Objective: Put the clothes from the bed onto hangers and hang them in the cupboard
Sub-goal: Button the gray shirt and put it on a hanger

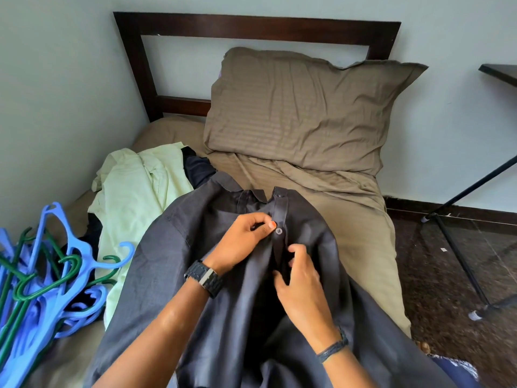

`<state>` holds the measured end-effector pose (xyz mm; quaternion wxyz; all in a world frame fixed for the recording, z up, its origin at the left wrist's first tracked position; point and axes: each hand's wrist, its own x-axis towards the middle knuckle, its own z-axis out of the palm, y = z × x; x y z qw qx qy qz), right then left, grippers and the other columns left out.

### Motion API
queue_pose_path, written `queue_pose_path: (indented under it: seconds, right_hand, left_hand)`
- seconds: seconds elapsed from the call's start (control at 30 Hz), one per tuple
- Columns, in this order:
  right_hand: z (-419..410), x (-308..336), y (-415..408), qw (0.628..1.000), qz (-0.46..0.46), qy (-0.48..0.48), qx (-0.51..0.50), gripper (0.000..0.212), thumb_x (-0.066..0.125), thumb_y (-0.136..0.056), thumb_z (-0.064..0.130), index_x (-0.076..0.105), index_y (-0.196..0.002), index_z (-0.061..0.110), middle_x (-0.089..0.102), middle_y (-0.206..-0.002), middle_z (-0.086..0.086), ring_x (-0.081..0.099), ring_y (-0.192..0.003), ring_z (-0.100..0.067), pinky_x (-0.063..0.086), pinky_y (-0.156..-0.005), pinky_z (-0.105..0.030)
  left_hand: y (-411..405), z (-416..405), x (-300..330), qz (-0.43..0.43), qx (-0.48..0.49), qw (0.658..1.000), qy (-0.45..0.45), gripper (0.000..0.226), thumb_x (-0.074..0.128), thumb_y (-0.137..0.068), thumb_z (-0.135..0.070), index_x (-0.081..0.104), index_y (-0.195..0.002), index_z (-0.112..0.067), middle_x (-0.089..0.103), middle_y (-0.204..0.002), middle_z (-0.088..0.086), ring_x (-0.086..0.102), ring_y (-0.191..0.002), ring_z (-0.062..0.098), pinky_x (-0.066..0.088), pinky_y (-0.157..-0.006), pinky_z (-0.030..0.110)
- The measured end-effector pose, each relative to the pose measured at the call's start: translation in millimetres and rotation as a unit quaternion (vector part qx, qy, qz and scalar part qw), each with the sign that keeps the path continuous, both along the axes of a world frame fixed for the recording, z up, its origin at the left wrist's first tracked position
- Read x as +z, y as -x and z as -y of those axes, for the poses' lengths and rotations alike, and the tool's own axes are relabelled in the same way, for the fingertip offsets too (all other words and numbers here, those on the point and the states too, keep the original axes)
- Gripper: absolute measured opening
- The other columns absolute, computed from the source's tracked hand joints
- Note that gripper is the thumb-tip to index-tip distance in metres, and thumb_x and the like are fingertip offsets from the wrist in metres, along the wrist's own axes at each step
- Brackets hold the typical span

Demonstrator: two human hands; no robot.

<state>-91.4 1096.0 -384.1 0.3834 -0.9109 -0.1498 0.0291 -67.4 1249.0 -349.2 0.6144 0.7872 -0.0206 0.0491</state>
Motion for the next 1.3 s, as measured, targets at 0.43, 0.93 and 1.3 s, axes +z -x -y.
queue_pose_path:
  seconds: [0.43,0.93,1.3]
  right_hand:
    - [28,-14,-57,0.998,-0.009,-0.014,0.059,0.023,0.056,-0.086,0.001,0.053,-0.1,0.019,0.055,-0.081,0.007,0.05,-0.062,-0.004,0.046,-0.068,-0.025]
    - [8,-44,-45,0.999,-0.023,-0.008,-0.022,0.02,0.069,-0.084,0.008,0.051,-0.09,0.012,0.054,-0.07,0.003,0.055,-0.067,-0.017,0.046,-0.066,-0.032]
    - [11,-46,-41,0.998,0.049,0.019,0.02,0.023,0.066,-0.084,0.006,0.053,-0.067,0.016,0.043,-0.071,0.012,0.045,-0.063,-0.006,0.035,-0.063,-0.019]
  left_hand:
    - [-54,-48,-36,-0.006,-0.039,0.921,-0.388,0.029,0.071,-0.083,-0.03,0.066,-0.097,-0.004,0.058,-0.106,0.012,0.055,-0.101,0.025,0.04,-0.09,0.035]
    - [18,5,-71,-0.1,0.07,0.919,-0.375,0.017,0.061,-0.087,-0.01,0.064,-0.103,-0.01,0.061,-0.108,0.008,0.059,-0.101,0.027,0.045,-0.088,0.036]
    - [14,4,-92,-0.149,0.081,0.864,-0.475,0.018,0.051,-0.091,-0.009,0.063,-0.105,-0.006,0.059,-0.112,0.015,0.059,-0.103,0.033,0.047,-0.083,0.038]
